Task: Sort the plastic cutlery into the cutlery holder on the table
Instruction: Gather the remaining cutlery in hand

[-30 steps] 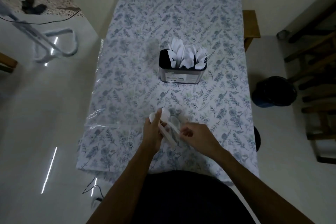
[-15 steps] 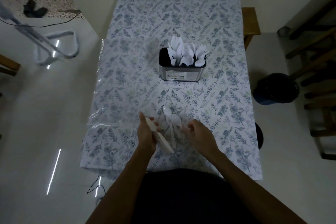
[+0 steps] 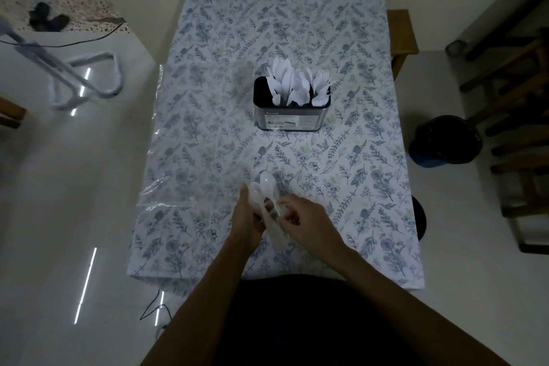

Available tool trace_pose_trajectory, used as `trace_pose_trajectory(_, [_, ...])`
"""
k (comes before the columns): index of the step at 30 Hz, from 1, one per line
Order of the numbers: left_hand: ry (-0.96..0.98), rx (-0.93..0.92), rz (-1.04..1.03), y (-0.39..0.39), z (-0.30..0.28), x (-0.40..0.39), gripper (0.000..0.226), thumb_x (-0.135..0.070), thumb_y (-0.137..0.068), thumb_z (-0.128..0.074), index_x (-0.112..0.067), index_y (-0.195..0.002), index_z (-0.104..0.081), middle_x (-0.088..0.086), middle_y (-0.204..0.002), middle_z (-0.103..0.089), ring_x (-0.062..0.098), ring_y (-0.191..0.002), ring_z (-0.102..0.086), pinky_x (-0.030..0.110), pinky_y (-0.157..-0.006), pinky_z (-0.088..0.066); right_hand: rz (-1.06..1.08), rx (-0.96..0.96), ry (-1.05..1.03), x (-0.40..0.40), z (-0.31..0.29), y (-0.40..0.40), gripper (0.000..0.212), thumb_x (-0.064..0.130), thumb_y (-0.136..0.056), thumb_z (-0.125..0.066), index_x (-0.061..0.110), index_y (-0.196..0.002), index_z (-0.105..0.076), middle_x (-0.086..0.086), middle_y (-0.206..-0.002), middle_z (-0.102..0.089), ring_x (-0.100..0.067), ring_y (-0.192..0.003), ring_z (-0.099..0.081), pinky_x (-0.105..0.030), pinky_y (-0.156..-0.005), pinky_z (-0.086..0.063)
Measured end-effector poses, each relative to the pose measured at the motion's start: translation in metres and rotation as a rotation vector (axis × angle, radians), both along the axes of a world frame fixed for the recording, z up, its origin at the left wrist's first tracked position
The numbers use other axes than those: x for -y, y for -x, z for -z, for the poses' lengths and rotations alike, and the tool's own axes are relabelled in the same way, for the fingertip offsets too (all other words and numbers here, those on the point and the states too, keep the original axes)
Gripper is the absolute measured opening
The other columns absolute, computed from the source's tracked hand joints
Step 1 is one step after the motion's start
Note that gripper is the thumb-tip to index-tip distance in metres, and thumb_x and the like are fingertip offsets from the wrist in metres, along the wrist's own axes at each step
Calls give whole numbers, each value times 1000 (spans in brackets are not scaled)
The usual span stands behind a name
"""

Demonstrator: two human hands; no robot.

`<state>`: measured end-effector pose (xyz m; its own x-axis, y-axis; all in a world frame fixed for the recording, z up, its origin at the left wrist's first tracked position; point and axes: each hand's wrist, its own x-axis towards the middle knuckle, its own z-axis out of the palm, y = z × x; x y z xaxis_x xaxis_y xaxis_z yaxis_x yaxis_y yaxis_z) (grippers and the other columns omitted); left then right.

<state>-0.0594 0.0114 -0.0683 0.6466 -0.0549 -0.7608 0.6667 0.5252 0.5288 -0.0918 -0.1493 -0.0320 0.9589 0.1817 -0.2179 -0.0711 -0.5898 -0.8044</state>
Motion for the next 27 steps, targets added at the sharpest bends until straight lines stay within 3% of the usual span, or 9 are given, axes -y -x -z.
trace_pose_trajectory(2, [1, 5, -6, -2, -4, 1, 71, -66, -98, -46, -5, -129, -66, 26, -121, -65, 40, -113, -62, 57, -107, -46, -47, 26, 27, -8, 2, 1, 35, 26, -90, -69, 24, -124, -64, 5, -85, -63, -5, -72, -59, -19, -66, -49])
trace_pose_trajectory(3, [13, 23, -3, -3, -4, 2, 73, -65, -96, -53, -3, -133, -63, 26, -123, -62, 40, -113, -59, 56, -107, -45, -66, 28, 50, -11, 4, 2, 37, 27, -90, -69, 24, -126, -64, 4, -86, -62, -7, -72, -58, -19, -65, -46])
trace_pose_trajectory(6, [-112, 63, -17, -3, -3, 3, 52, -39, -100, -65, 2, -131, -57, 24, -105, -64, 33, -88, -66, 43, -78, -59, -119, 17, 80, -16, 9, 3, 36, 38, -92, -66, 26, -126, -64, 3, -87, -63, -7, -72, -58, -16, -65, -42])
trace_pose_trajectory(8, [-173, 65, -20, -1, 0, 1, 33, -22, -104, -59, 2, -125, -56, 24, -100, -65, 31, -80, -68, 42, -69, -60, -97, 22, 70, -15, 7, -1, 29, 44, -95, -61, 24, -115, -67, 6, -84, -62, -1, -68, -57, -13, -62, -44])
trace_pose_trajectory(10, [-187, 71, -22, 1, -2, -2, 19, -15, -104, -55, -3, -119, -56, 17, -93, -63, 24, -71, -64, 38, -60, -57, 7, 23, 114, -11, 11, -9, 23, 39, -97, -59, 18, -105, -65, 4, -86, -63, -4, -70, -59, -21, -62, -50])
trace_pose_trajectory(12, [-230, 58, -31, 3, -1, -8, 17, -15, -104, -57, -8, -119, -56, 9, -87, -61, 20, -65, -61, 34, -56, -54, 56, 7, 230, -5, 22, -16, 22, 37, -99, -56, 16, -100, -59, 1, -88, -61, -10, -74, -59, -29, -65, -53])
trace_pose_trajectory(15, [-300, 51, -33, 4, 2, -12, 16, -18, -101, -63, -9, -114, -59, 4, -83, -60, 18, -62, -62, 31, -53, -55, -38, -58, 380, -5, 38, -21, 27, 35, -100, -52, 11, -111, -56, -7, -102, -58, -21, -87, -59, -34, -73, -52])
trace_pose_trajectory(20, [-299, 55, -28, 1, 2, -14, 19, -23, -96, -72, -10, -99, -59, 2, -71, -61, 16, -58, -62, 31, -50, -53, -38, -115, 428, -6, 41, -27, 25, 30, -98, -54, 7, -106, -58, -9, -99, -59, -20, -81, -51, -30, -67, -36])
trace_pose_trajectory(27, [-307, 27, -20, 1, 9, -9, 21, -27, -94, -74, -11, -95, -61, 2, -68, -58, 15, -61, -58, 30, -54, -52, 65, -103, 461, 5, 45, -17, 24, 28, -99, -51, 6, -105, -57, -9, -97, -58, -23, -83, -56, -30, -66, -39])
